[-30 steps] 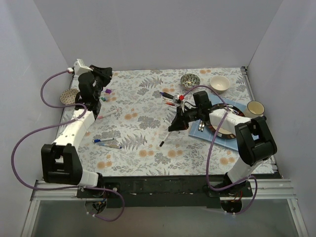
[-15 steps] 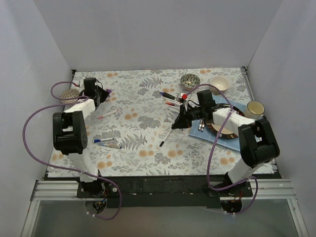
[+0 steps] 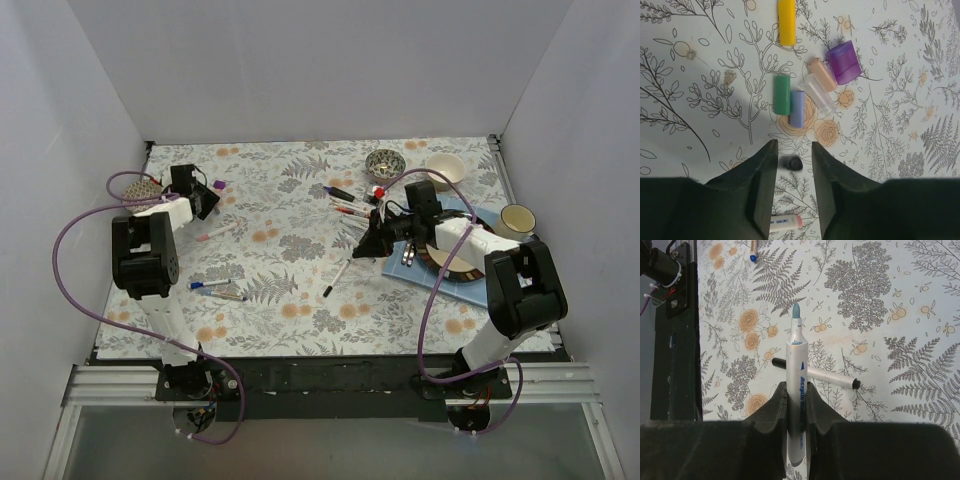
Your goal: Open the pen caps
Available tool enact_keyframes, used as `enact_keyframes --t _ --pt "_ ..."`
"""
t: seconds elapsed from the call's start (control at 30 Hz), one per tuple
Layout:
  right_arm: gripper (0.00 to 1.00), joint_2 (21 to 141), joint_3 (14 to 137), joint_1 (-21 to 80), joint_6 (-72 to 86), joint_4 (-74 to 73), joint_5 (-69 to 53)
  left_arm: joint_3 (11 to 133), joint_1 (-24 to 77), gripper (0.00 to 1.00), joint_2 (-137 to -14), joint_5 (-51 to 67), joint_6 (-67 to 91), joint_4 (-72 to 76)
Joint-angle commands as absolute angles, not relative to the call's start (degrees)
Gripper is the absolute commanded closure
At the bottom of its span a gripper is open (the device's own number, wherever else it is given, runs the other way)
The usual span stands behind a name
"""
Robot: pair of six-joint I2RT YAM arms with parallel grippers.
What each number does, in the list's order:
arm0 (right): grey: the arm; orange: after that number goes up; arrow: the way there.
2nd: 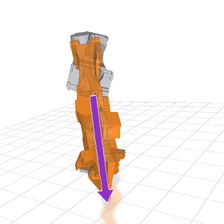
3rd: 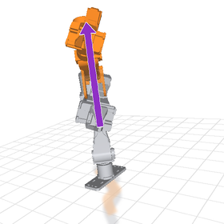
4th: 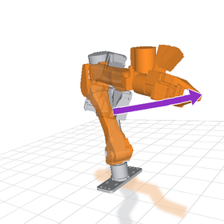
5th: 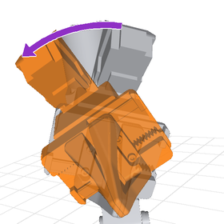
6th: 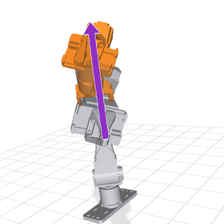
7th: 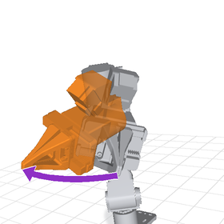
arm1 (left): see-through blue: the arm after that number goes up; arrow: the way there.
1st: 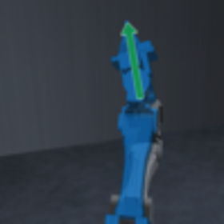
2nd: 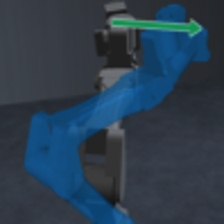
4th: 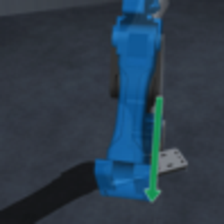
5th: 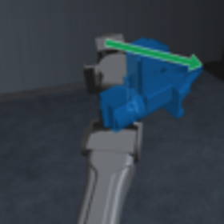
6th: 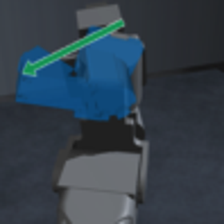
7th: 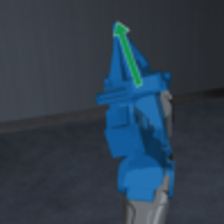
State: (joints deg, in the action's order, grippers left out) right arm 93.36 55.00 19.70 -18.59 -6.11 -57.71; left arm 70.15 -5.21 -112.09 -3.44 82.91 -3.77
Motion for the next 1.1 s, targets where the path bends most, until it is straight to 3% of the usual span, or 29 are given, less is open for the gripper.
enact_keyframes --t 0.0,0.23,0.3,0.43,0.53,0.57,0.73,0.87,1.07 --pt "0.99 91.9 58.1 18.9 -20.9 -7.8 -55.6 72.0 -6.2 0.61 -110.3 -4.4 82.9 -4.9" --pt "0.99 94.7 65.3 18.7 -29.7 -16.4 -38.2 70.9 -6.9 0.37 -103.2 -2.7 82.0 -4.1" --pt "0.99 98.0 70.1 18.7 -32.8 -19.0 -34.8 68.9 -6.9 0.34 -98.5 1.8 81.2 -1.7" --pt "0.99 105.2 80.5 19.0 -39.3 -28.3 -27.0 61.4 -6.9 0.17 -88.5 11.8 80.2 3.8" --pt "0.97 111.0 88.0 19.2 -42.5 -33.7 -22.3 58.2 -6.9 0.13 -81.1 19.0 80.1 6.1" --pt "0.97 113.7 89.6 19.7 -43.0 -35.5 -21.4 56.3 -6.7 0.06 -79.0 20.6 79.7 6.8" --pt "0.93 120.1 98.9 21.1 -43.6 -39.3 -17.7 49.5 -6.2 0.02 -66.9 27.6 77.0 5.6" --pt "0.89 122.2 100.3 22.2 -43.3 -40.1 -15.8 43.7 -5.1 0.02 -57.8 25.7 71.6 0.6" --pt "0.74 121.7 99.7 23.3 -42.6 -39.6 -14.9 38.4 -3.3 0.02 -50.0 22.9 67.4 -3.3"
